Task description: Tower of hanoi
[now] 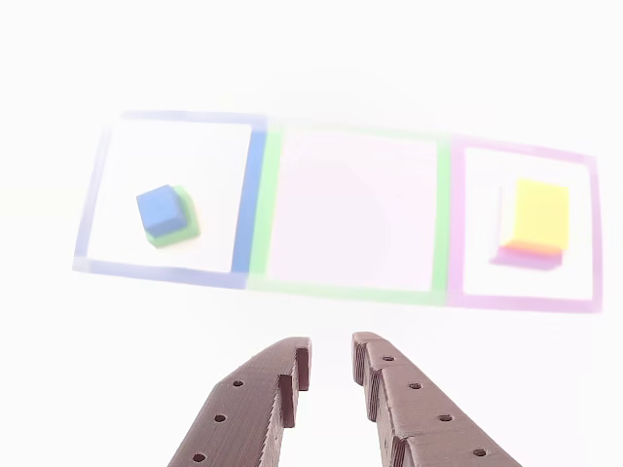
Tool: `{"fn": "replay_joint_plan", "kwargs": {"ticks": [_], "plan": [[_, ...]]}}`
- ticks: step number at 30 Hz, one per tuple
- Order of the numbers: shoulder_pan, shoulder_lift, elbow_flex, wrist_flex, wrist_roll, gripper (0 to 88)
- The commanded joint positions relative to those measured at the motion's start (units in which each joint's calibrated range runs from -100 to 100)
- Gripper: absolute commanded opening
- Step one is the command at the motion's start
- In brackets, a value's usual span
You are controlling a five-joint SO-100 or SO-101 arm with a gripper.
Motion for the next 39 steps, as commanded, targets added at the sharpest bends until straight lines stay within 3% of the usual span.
{"fn": "replay_joint_plan", "kwargs": {"ticks": [1, 9, 16, 21, 32, 35, 39], "plan": [[4.7, -0.4, -14.4, 10.6, 0.6, 0.1], [13.6, 0.4, -17.5, 13.7, 0.6, 0.1], [18.1, -3.3, -5.5, 6.3, 0.6, 1.3], [20.6, -5.9, 8.8, -6.0, 0.6, 1.8], [23.8, -11.4, 45.7, -43.8, 0.6, 21.0], [24.6, -11.2, 55.5, -56.6, 0.6, 24.1], [25.7, -10.4, 62.5, -65.1, 0.6, 25.9]]}}
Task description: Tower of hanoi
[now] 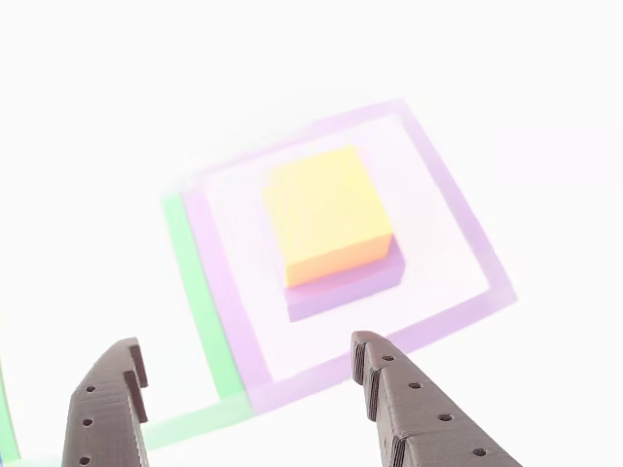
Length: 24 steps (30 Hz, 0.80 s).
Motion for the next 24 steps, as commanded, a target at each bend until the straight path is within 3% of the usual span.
{"fn": "replay_joint_plan", "kwargs": {"ticks": [1, 6, 24], "plan": [[1.1, -0.2, 5.8, -11.8, 0.6, 26.3], [3.5, 5.3, 10.6, -22.2, 0.6, 28.0], [6.0, 22.6, 11.8, -43.5, 0.6, 39.4]]}}
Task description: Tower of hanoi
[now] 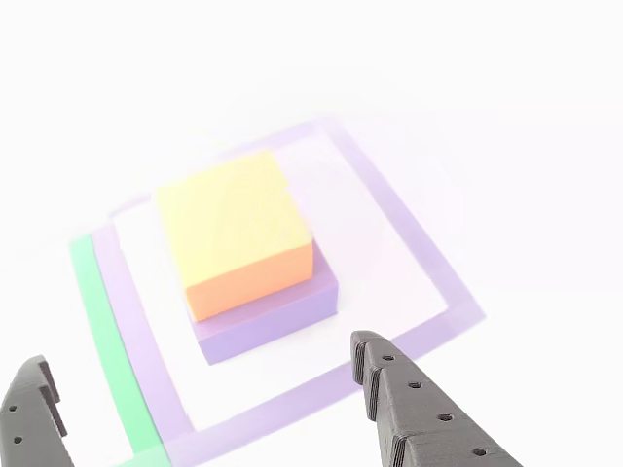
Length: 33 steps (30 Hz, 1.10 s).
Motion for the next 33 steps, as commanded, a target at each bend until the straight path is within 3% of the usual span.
{"fn": "replay_joint_plan", "kwargs": {"ticks": [1, 33], "plan": [[1.1, 3.1, -1.8, -5.3, 0.0, 39.4], [1.4, 27.8, -12.4, -24.4, 0.0, 40.0]]}}
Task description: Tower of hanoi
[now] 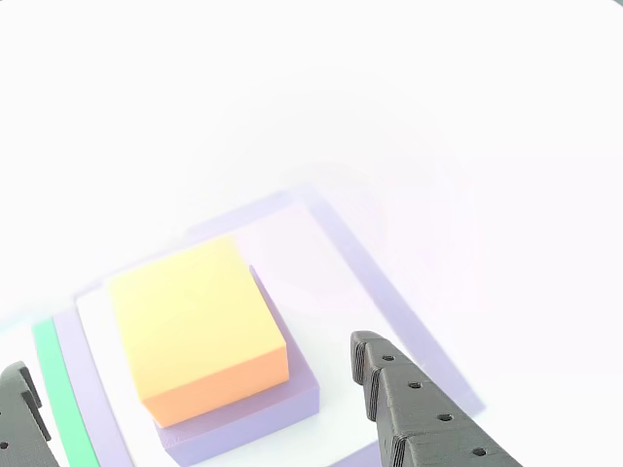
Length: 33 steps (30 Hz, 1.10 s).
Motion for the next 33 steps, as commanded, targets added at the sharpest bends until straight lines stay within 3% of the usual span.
{"fn": "replay_joint_plan", "kwargs": {"ticks": [1, 33], "plan": [[-0.1, 1.3, -2.8, -3.3, 0.0, 39.9], [-1.8, 14.4, -6.8, -13.5, 0.0, 34.0]]}}
